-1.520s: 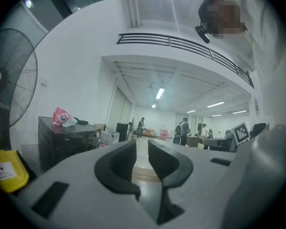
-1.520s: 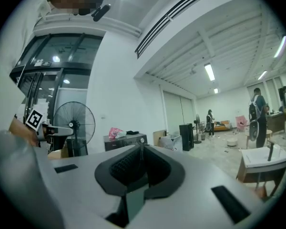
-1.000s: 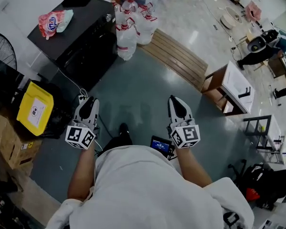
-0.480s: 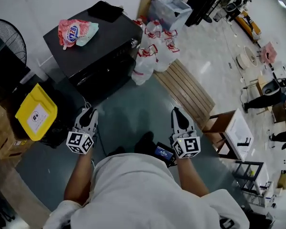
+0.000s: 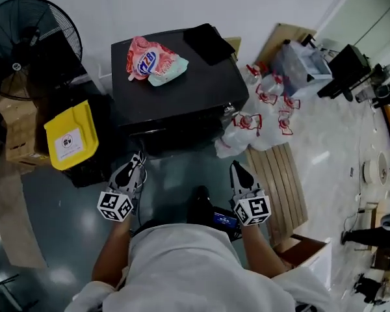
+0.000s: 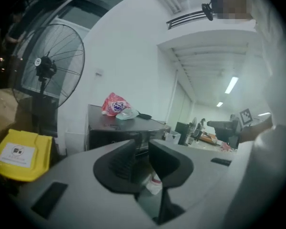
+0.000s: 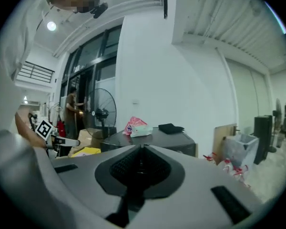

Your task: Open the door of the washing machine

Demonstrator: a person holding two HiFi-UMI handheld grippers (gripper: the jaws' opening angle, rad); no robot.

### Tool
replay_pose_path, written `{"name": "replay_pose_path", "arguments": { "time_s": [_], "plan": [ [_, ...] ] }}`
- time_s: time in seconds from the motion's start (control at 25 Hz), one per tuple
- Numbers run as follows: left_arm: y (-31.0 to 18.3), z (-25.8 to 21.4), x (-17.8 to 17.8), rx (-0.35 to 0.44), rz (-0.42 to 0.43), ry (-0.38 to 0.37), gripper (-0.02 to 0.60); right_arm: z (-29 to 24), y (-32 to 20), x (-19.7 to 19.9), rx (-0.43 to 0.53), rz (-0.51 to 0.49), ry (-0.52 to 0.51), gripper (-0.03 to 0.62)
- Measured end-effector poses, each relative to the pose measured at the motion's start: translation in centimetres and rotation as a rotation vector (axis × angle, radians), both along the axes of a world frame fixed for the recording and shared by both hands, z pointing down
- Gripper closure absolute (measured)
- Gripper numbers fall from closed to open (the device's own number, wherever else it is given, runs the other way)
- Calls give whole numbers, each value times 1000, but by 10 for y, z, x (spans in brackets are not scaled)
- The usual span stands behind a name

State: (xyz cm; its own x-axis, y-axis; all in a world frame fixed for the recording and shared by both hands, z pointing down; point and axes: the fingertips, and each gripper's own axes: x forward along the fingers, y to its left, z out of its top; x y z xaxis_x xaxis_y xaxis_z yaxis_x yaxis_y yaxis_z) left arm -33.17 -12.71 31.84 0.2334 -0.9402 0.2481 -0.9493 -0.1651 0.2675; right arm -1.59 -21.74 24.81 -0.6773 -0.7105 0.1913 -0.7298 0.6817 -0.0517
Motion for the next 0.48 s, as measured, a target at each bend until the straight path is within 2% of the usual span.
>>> {"name": "replay_pose_path", "arguments": {
  "time_s": [0.12, 0.28, 0.36, 0.48],
  "plan": [
    [-13, 2, -3, -31, -112, -18, 497, 10, -42, -17, -33, -169, 7, 554],
    [-26, 11, -17, -60, -240, -57, 480, 35, -86, -43, -88, -342, 23, 554],
    [-29, 22, -25, -78, -283, -74, 466, 59, -98, -59, -128, -428, 44, 554],
    [-32, 43, -34, -111, -299, -82, 454, 97, -104, -87, -179, -534, 77, 554]
  ]
}}
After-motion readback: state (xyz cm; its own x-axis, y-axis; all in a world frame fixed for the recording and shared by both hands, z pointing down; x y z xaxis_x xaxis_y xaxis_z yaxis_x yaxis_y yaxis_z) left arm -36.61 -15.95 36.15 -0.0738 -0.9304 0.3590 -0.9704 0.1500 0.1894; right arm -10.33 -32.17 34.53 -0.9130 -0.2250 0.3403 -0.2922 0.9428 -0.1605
